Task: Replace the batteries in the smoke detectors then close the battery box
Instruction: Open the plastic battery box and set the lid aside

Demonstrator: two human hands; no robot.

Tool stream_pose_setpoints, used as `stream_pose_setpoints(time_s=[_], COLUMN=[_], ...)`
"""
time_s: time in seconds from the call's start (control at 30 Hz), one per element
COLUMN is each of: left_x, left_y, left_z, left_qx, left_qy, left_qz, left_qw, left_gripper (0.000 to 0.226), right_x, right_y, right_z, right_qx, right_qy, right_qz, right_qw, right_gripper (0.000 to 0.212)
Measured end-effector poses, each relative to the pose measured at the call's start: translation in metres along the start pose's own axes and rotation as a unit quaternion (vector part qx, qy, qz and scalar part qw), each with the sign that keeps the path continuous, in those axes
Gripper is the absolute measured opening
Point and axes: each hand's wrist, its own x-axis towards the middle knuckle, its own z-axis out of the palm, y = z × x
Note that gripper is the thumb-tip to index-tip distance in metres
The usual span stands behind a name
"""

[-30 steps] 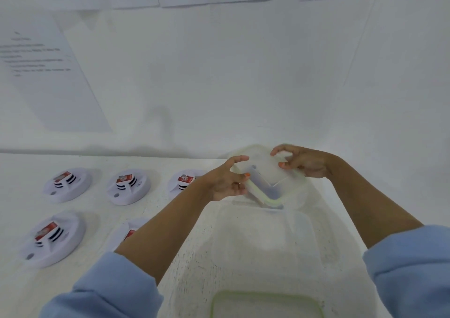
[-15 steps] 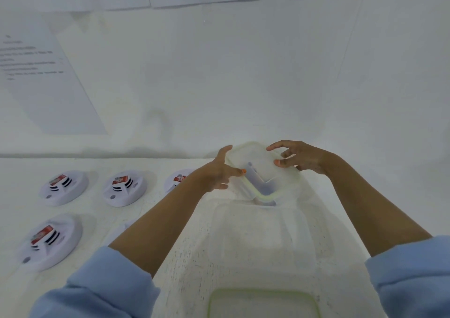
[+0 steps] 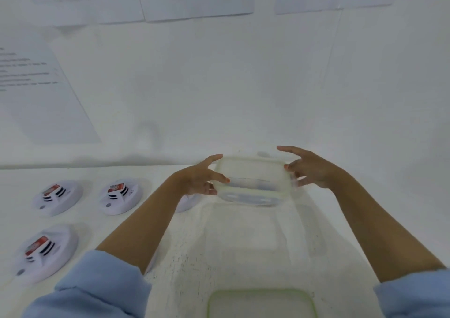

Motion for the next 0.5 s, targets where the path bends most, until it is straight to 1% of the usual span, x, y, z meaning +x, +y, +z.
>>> stream_pose_setpoints(time_s=[0.07,0.2,0.27,0.4,0.5], left_x=[-0.003,-0.003,-0.005,-0.006,-0.006], left_y=[-0.001,-0.001,-0.002,-0.006,-0.002], left_z=[0.001,0.004,0.003,-0.003,-0.007], left_qx=[0.020,0.004,0.011,0.023,0.031], left_qy=[0.003,0.011,0.011,0.045,0.107], left_qz=[-0.001,-0.024,-0.025,0.009,0.053], left_qw=[1.000,1.000,1.000,0.999,0.992], left_gripper=[0.081,0.076,0.074,0.067,0.056], right_x=[0.004,0.005,0.006,0.001,-0.009], right_y=[-0.001,-0.001,-0.002,-0.011,-0.020], right_z=[0.007,0.018,0.021,0.023,0.019], right_qx=[0.013,0.012,0.000,-0.007,0.021], right_qy=[0.021,0.092,0.112,0.128,0.120], right_qz=[-0.008,-0.025,-0.029,-0.028,-0.030], right_qw=[1.000,0.995,0.993,0.991,0.992], right_gripper=[0.050,0.043,0.040,0.037,0.048])
